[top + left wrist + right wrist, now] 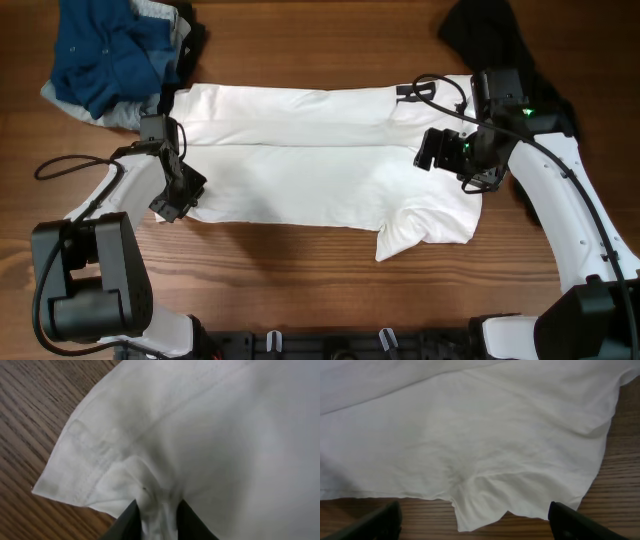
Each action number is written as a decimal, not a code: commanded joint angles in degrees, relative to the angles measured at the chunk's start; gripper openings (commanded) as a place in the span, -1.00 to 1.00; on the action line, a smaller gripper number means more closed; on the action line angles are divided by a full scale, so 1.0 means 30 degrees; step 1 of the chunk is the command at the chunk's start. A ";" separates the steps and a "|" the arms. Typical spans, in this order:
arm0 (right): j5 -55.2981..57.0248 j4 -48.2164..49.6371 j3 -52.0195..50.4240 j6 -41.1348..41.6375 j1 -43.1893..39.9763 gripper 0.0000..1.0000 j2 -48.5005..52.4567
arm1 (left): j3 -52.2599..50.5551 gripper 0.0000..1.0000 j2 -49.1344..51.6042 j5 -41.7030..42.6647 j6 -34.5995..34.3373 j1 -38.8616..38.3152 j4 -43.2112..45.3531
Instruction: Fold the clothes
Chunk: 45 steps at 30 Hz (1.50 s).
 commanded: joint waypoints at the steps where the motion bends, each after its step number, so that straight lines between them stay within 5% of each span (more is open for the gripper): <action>1: -0.0168 -0.0386 -0.0080 0.0262 0.0109 0.84 -0.0058 | -0.0430 -0.58 0.0911 -0.0554 -0.0029 0.0124 -0.0204; 6: -0.0182 -0.0831 -0.0080 0.0299 0.0109 0.67 -0.0058 | -0.0430 -0.91 0.0911 -0.0554 -0.0036 0.0124 -0.0233; 16: -0.0248 -0.2754 -0.0605 0.0481 0.1530 0.10 -0.0066 | -0.0430 -0.92 0.0911 -0.0539 -0.0036 0.0124 -0.0233; 26: -0.0233 0.1137 -0.5406 0.4342 0.6018 0.17 -0.0066 | -0.0430 -0.92 0.0911 -0.0532 -0.0044 0.0124 0.0066; 32: -0.0168 0.4794 -0.8903 0.6411 0.6288 0.31 -0.0058 | -0.0430 -0.92 0.0911 -0.0539 -0.0044 0.0124 0.0131; 41: 0.1071 0.7730 -1.1497 0.8357 0.6280 0.26 -0.0058 | -0.0430 -0.92 0.0911 -0.0532 -0.0044 0.0124 0.0117; 43: 0.1574 0.7861 -1.1489 0.8823 0.6237 0.15 -0.0058 | -0.0430 -0.92 0.0911 -0.0532 -0.0044 0.0124 0.0117; 45: 0.2047 0.8182 -1.1468 0.8918 0.5894 -0.31 -0.0058 | -0.0430 -0.92 0.0911 -0.0532 -0.0044 0.0124 0.0117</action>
